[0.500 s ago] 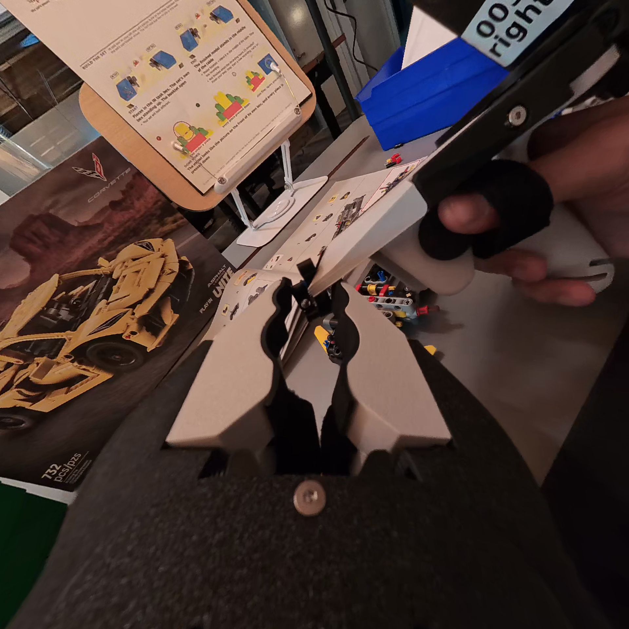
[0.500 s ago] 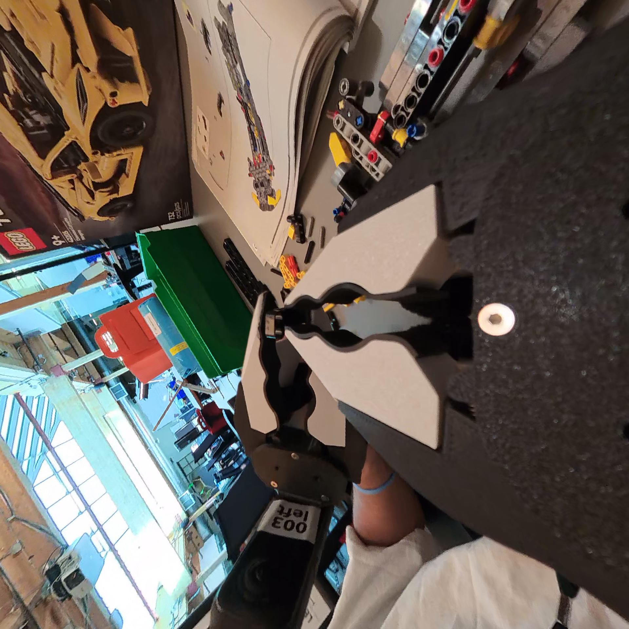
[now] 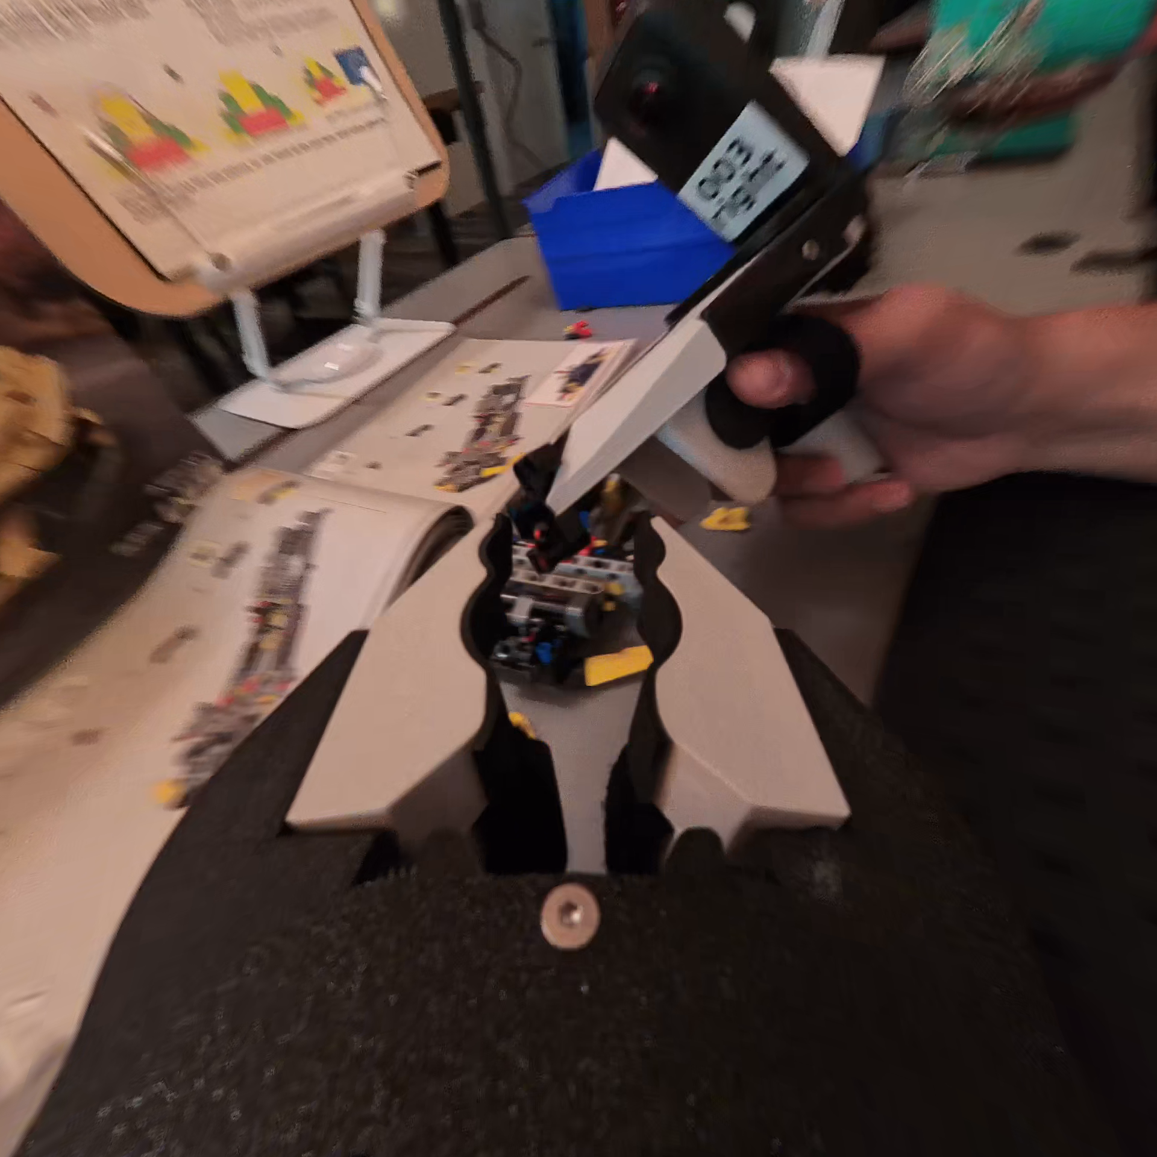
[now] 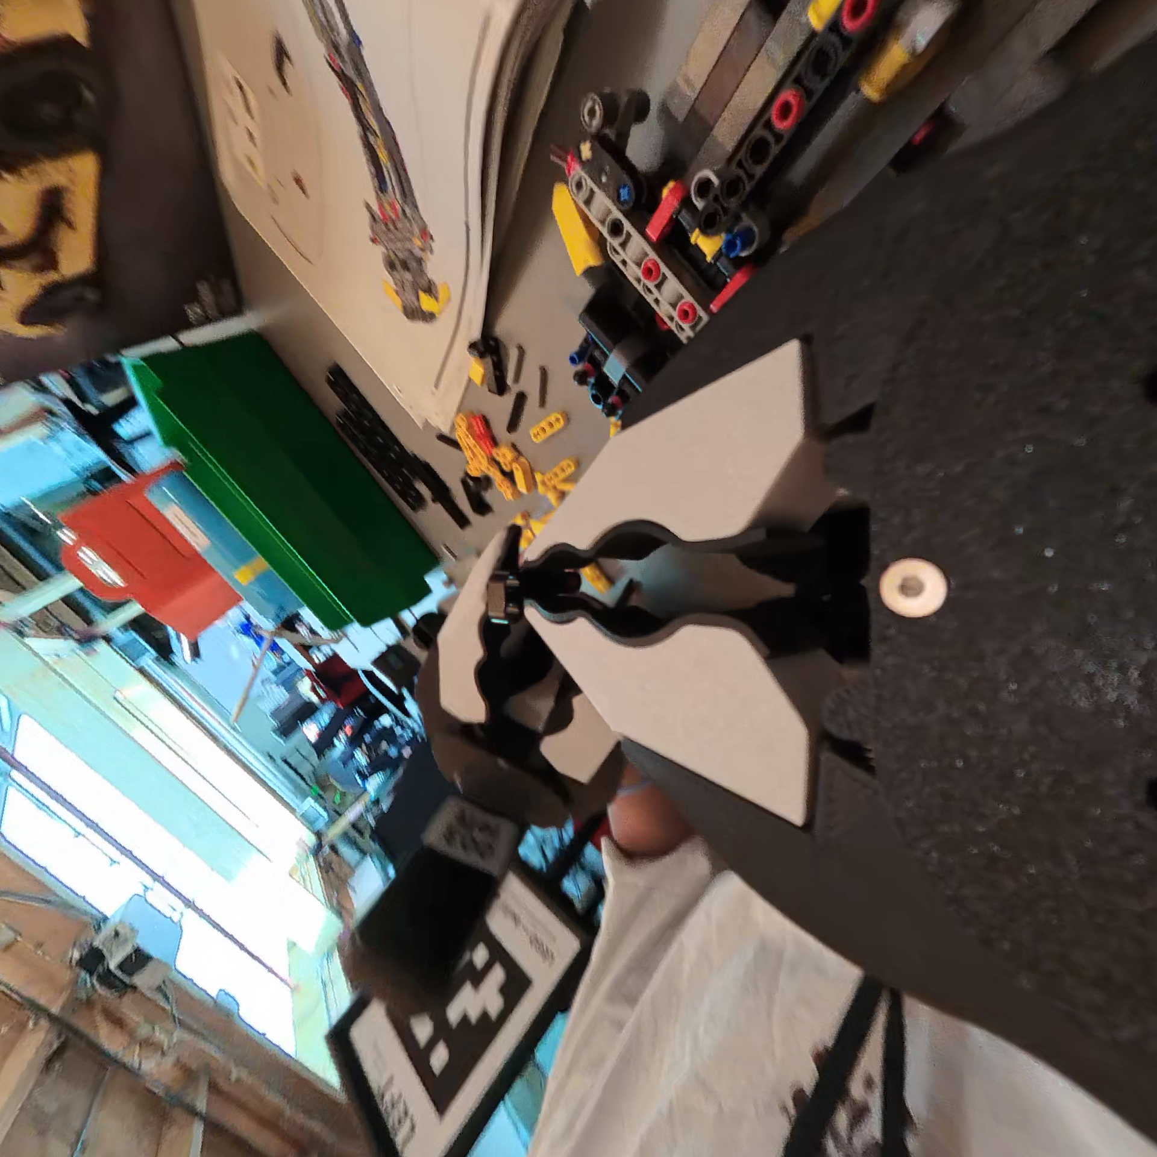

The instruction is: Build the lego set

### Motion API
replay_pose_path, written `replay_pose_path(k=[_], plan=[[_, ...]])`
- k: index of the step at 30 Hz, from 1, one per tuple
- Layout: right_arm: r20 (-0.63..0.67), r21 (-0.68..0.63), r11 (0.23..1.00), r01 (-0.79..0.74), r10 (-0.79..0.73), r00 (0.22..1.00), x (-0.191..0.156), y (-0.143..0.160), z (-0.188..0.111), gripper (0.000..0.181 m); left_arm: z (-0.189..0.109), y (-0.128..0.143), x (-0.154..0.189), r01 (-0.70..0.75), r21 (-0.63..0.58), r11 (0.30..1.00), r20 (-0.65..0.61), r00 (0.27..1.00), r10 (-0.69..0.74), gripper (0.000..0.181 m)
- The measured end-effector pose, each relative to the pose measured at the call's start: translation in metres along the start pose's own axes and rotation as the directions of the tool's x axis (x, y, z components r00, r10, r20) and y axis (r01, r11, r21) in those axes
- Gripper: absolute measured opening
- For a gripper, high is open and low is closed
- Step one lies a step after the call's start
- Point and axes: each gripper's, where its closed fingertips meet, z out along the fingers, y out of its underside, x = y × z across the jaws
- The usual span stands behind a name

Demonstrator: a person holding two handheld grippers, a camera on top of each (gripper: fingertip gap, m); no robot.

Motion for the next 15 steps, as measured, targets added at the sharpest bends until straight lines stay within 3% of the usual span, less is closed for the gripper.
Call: replay_pose_path(k=[5,15], plan=[[0.060,-0.144,0.987,0.069,-0.061,0.996,-0.006,0.012,-0.008,0.006,-0.014,-0.011,0.006,0.385,0.048,0.922,-0.290,0.888,-0.356,0.017],[0.207,-0.079,0.997,0.004,0.012,0.978,-0.028,0.006,-0.016,0.006,-0.027,-0.025,0.015,0.514,0.069,0.855,-0.465,0.775,-0.429,0.006]])
